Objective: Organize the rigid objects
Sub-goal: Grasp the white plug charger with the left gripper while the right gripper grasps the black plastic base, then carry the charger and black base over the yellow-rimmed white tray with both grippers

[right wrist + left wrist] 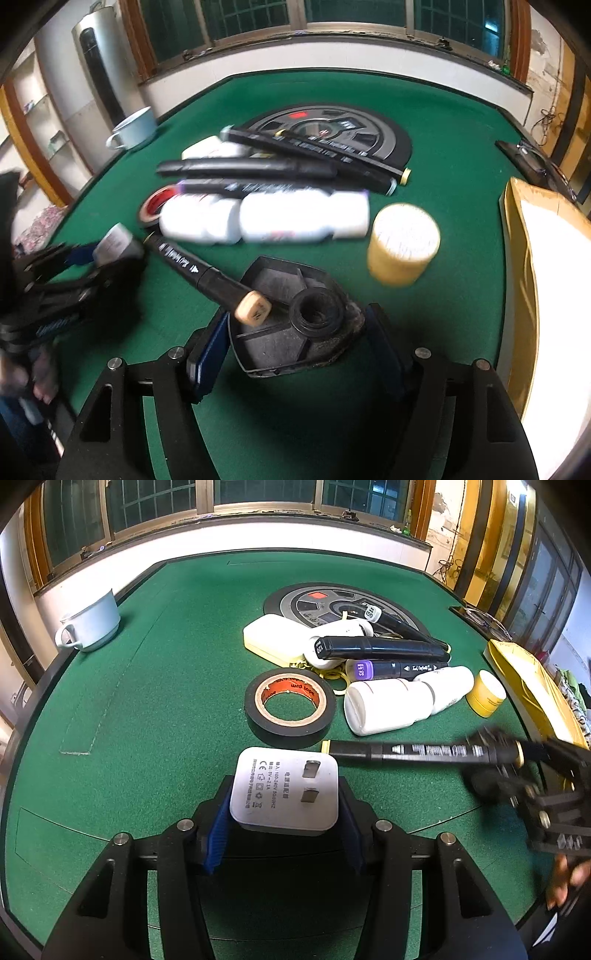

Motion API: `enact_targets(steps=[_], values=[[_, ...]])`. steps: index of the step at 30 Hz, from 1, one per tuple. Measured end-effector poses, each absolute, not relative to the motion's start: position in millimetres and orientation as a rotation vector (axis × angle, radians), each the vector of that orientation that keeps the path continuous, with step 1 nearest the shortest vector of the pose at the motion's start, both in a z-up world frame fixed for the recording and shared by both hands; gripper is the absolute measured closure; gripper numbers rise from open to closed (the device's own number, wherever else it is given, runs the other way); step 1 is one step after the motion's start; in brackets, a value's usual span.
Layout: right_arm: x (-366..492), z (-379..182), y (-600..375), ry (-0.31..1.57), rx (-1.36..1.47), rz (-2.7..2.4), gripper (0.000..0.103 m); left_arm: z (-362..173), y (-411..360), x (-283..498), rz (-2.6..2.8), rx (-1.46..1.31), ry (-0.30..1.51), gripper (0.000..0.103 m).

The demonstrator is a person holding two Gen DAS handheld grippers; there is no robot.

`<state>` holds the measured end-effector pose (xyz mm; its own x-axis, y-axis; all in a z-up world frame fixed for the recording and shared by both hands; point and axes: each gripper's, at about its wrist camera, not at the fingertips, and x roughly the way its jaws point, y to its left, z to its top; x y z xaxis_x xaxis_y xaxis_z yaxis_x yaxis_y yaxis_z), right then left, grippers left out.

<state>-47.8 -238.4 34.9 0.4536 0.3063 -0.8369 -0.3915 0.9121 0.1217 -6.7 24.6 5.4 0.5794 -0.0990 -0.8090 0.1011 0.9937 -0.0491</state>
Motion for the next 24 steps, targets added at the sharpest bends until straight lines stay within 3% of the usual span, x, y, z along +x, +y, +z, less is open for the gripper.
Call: enact_targets(steps=[24], values=[[-97.1,51.6,-274.2,0.960,0.024,0.476,0.037,26.0,-15.8,-30.8,-0.244,0.034,0.913,0.054]])
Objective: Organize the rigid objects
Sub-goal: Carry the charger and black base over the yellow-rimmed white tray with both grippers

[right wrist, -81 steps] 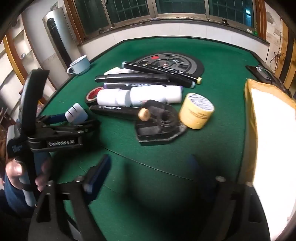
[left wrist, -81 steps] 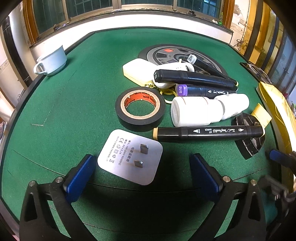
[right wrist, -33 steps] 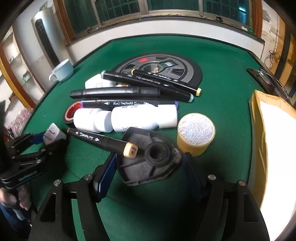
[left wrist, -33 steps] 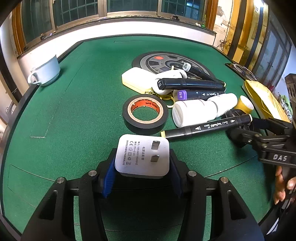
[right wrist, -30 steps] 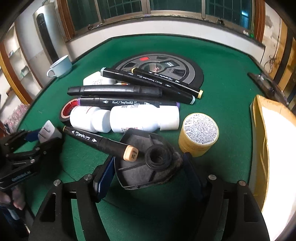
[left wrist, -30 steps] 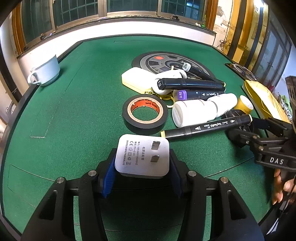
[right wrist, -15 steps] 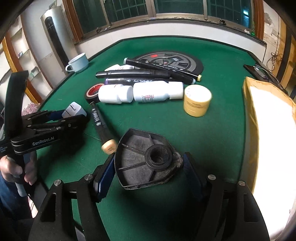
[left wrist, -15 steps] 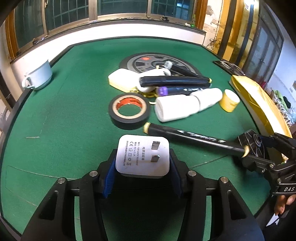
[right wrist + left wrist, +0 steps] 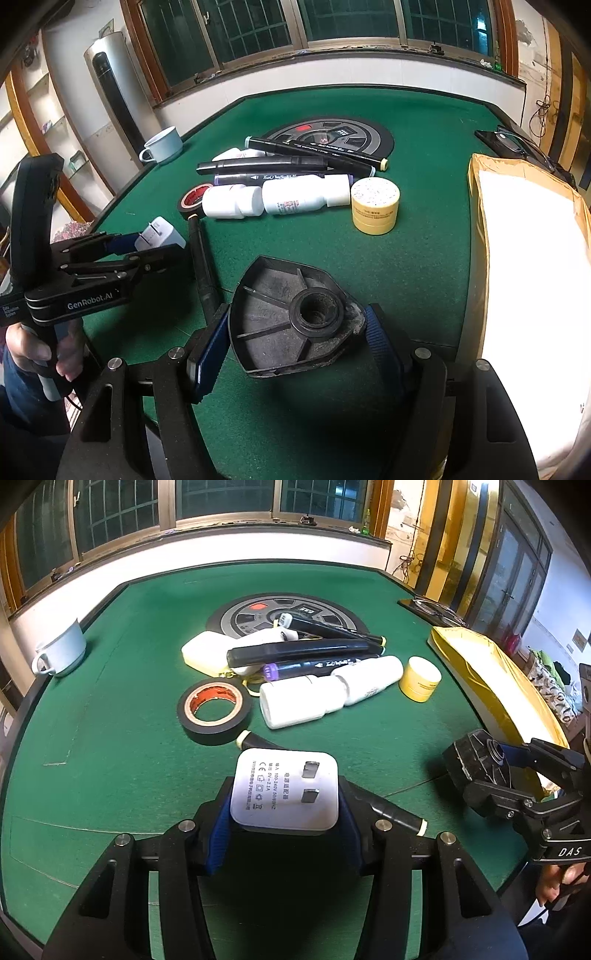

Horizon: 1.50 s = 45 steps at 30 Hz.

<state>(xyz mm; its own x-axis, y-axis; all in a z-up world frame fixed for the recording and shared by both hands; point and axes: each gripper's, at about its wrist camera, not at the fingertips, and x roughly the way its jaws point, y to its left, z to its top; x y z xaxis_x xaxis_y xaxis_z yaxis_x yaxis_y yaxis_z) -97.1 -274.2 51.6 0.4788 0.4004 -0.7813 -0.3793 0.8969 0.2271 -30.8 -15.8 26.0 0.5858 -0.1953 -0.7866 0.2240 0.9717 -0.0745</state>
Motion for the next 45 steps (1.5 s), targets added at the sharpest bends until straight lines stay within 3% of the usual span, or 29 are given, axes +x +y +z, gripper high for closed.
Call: enact_targets(steps=[29,45], values=[[-107.2,79.2,-337.8,0.842,0.129,0.409,0.037,54.0,-128.0,-40.4,-0.339,0.180,0.841,0.054],[-81.7,106.3,-433.8,0.827,0.215,0.228,0.037,78.3,-217.6,-13.3,-0.501,0.192,0.861,0.054]])
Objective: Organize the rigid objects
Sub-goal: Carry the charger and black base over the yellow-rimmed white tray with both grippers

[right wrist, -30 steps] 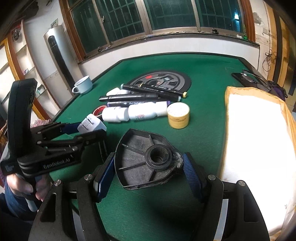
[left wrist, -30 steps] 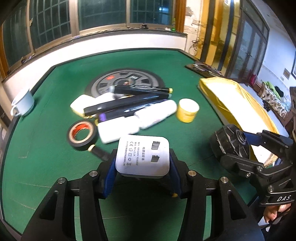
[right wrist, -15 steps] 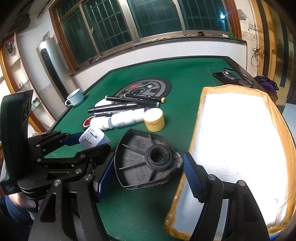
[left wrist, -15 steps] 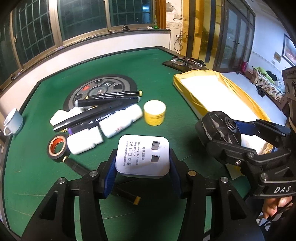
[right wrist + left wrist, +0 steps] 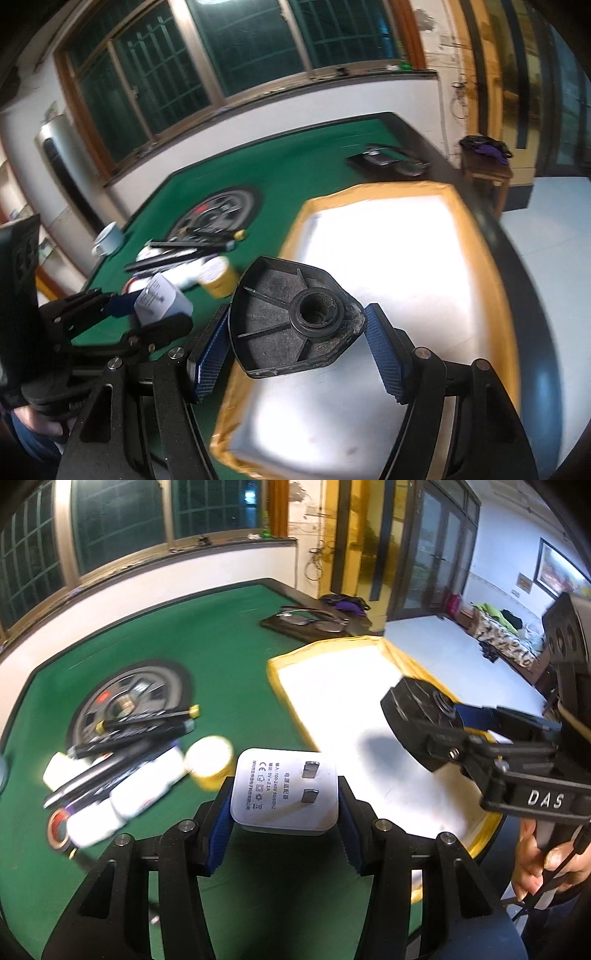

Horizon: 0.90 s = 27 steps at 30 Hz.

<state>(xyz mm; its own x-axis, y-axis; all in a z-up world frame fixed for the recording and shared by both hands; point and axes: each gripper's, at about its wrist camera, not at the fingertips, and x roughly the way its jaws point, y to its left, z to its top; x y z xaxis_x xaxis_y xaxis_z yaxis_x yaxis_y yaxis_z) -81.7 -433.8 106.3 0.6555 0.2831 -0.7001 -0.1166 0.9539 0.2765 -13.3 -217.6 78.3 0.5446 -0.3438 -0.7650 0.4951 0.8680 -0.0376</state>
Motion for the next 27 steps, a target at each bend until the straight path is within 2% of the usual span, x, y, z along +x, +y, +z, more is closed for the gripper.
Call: enact_targets(steps=[8,16,22,27], values=[[-27.6,123.9,-473.5,0.892,0.188,0.112,0.037,69.5,-279.8,23.0,-0.543,0.226,0.909,0.054],[41.5,102.5,-495.9,1.023,0.265,0.081,0.037,49.5,-320.1,50.3,-0.600,0.236,0.984,0.054],[68.9,82.8,-496.7,1.076,0.255,0.060,0.037,38.0,-328.3,57.8,-0.544,0.253,0.987,0.054],[74.1,74.4,-496.4,1.089,0.252,0.053,0.037,26.6,-325.9,63.9,-0.553,0.211,1.061,0.054]])
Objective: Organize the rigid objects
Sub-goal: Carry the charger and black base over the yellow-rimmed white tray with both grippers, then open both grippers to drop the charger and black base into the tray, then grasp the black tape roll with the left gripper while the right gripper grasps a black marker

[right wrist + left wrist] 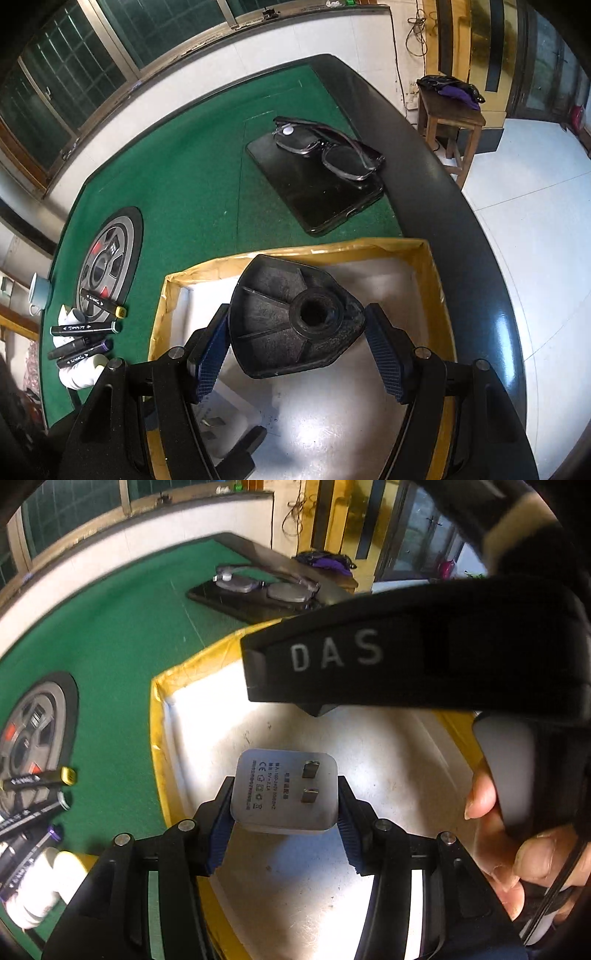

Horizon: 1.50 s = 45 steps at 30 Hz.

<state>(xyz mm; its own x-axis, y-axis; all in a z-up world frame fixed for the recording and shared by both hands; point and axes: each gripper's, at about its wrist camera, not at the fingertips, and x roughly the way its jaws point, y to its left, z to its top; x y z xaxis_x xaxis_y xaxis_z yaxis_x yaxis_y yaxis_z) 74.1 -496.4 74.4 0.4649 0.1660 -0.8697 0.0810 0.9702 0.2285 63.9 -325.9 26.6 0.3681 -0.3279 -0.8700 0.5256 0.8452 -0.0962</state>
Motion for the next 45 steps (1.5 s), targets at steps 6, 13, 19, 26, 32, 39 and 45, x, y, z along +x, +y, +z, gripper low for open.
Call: enact_targets(steps=[6,13,19,26,32,39,45], values=[[76.5,73.0,-492.5,1.090,0.217,0.044,0.037,25.2,-323.5,58.0,-0.565,0.194,1.082,0.054],[75.9,77.1,-494.7,1.077,0.245,0.071,0.034,23.5,-328.9,78.6,-0.572,0.183,1.092,0.054],[58.0,96.0,-500.2,1.013,0.281,0.065,0.034,36.1,-322.2,76.3,-0.591,0.126,1.077,0.053],[23.2,119.1,-503.9,0.926,0.334,0.074,0.033,63.0,-295.9,66.0,-0.614,0.065,1.032,0.052],[-14.3,136.6,-487.4,0.845,0.378,0.130,0.033,76.0,-246.9,41.9,-0.582,0.030,0.976,0.052],[-42.4,140.2,-430.8,0.820,0.341,0.256,0.030,75.9,-173.3,1.6,-0.553,-0.025,0.917,0.052],[-52.9,128.1,-359.9,0.868,0.245,0.428,0.030,72.0,-83.2,-17.9,-0.432,-0.085,0.894,0.052]])
